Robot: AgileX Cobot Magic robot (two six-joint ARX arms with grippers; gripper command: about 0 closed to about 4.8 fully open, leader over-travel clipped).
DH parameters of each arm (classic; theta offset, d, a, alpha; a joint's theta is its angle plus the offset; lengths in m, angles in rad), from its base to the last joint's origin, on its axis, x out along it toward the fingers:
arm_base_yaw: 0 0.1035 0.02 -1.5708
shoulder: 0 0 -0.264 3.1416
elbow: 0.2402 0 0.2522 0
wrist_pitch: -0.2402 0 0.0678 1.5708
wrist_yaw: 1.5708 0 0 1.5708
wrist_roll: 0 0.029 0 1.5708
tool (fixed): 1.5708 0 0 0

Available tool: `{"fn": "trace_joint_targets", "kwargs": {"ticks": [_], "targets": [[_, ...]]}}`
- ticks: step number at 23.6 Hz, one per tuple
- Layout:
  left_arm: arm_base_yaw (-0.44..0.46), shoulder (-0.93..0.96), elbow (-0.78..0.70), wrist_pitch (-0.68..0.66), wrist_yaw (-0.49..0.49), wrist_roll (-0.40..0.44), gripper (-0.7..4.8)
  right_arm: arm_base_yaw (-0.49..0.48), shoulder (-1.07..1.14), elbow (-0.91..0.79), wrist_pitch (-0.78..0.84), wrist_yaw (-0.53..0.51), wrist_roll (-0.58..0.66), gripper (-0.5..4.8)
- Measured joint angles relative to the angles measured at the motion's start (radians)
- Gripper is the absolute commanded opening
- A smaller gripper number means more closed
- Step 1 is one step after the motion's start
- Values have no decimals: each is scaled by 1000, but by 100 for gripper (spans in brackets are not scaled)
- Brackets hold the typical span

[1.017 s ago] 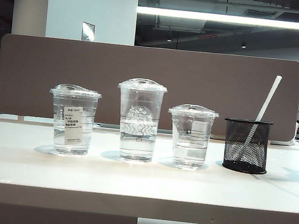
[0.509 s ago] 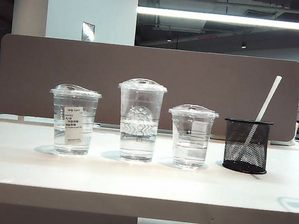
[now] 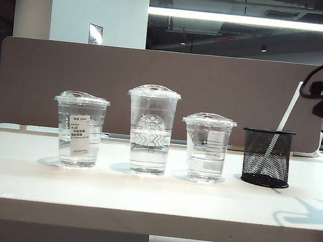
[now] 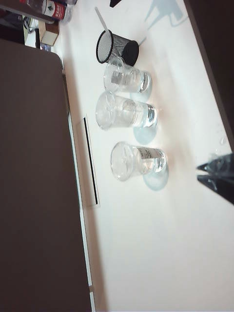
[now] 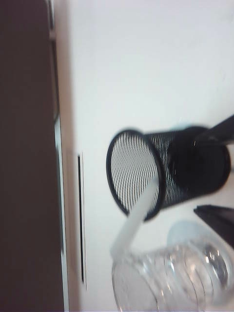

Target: Pick up the straw and insert it into the large coffee cup.

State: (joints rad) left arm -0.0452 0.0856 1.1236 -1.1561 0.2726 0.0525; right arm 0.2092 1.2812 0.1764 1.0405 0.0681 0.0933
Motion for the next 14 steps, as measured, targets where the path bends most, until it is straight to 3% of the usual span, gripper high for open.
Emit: {"fn": "trace_joint_targets", "kwargs": {"ticks": [2, 5, 10, 11, 13, 14], "targets": [[0, 0, 0, 0, 0, 0, -4, 0, 96, 1, 98, -63, 0, 235], [0, 0, 0, 0, 0, 0, -4, 0, 190, 28, 191, -72, 0, 235], [0, 0, 0, 0, 0, 0, -4, 0, 228, 109, 200, -99, 0, 231], [0, 0, 0, 0, 0, 0, -4, 1, 230, 125, 197, -106, 0, 212], [0, 0, 0, 0, 0, 0, -4, 1, 232, 172, 163, -107, 0, 106], [0, 0, 0, 0, 0, 0, -4, 1, 232, 183, 145, -107, 0, 78]]}}
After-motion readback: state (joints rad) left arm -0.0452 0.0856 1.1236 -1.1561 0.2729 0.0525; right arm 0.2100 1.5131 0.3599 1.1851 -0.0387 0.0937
